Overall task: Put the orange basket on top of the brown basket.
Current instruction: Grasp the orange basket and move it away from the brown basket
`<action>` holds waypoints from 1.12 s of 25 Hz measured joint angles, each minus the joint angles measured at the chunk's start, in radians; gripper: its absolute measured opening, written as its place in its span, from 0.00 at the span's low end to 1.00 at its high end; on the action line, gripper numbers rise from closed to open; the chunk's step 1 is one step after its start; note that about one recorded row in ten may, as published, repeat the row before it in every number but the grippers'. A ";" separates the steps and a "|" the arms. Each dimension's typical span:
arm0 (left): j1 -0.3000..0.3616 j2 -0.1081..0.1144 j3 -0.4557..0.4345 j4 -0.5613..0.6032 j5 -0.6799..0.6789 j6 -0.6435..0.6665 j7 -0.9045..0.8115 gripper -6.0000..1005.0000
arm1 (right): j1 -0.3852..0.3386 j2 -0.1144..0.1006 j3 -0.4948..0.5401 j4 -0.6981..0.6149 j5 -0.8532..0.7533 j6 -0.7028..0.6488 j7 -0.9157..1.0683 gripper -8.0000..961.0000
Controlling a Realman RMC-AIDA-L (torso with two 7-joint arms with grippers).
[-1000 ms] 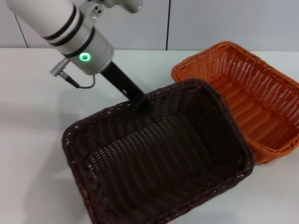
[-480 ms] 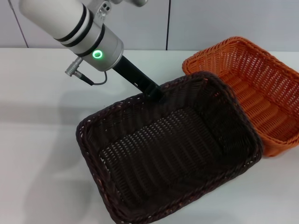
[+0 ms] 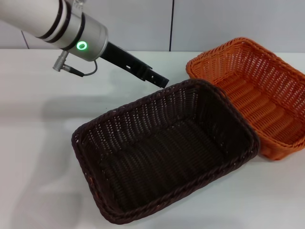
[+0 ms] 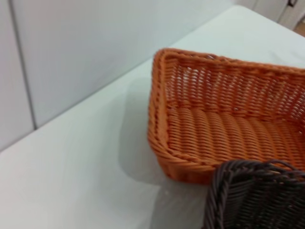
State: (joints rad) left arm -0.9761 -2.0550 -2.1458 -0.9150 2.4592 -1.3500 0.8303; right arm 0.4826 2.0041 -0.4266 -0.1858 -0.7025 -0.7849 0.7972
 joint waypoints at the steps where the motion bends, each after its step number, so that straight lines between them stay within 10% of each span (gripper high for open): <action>1: 0.012 0.000 0.000 -0.010 -0.003 0.007 0.005 0.61 | -0.032 -0.021 -0.081 -0.054 -0.115 0.011 0.220 0.81; 4: 0.018 0.001 0.000 -0.012 -0.004 0.015 0.016 0.86 | -0.072 -0.041 -0.150 -0.128 -0.243 -0.006 0.458 0.81; 8: 0.020 0.001 0.000 -0.006 -0.005 0.024 0.033 0.86 | -0.146 -0.086 -0.210 -0.317 -0.543 -0.127 0.924 0.81; 13: 0.021 0.001 0.001 -0.002 -0.007 0.034 0.052 0.86 | -0.175 -0.202 -0.135 -0.474 -0.860 -0.436 1.347 0.82; 16: 0.023 0.001 0.000 0.004 -0.007 0.040 0.073 0.86 | -0.110 -0.278 0.046 -0.586 -1.185 -0.708 1.593 0.81; 22: 0.035 0.001 0.005 0.007 -0.012 0.049 0.094 0.86 | 0.023 -0.359 0.147 -0.643 -1.517 -0.978 1.742 0.81; 28: 0.048 0.004 0.001 0.016 -0.025 0.057 0.113 0.86 | 0.106 -0.384 0.142 -0.628 -1.610 -1.116 1.823 0.81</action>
State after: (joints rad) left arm -0.9286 -2.0509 -2.1447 -0.8987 2.4339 -1.2932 0.9435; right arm 0.5883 1.6197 -0.2849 -0.8134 -2.3124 -1.9014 2.6202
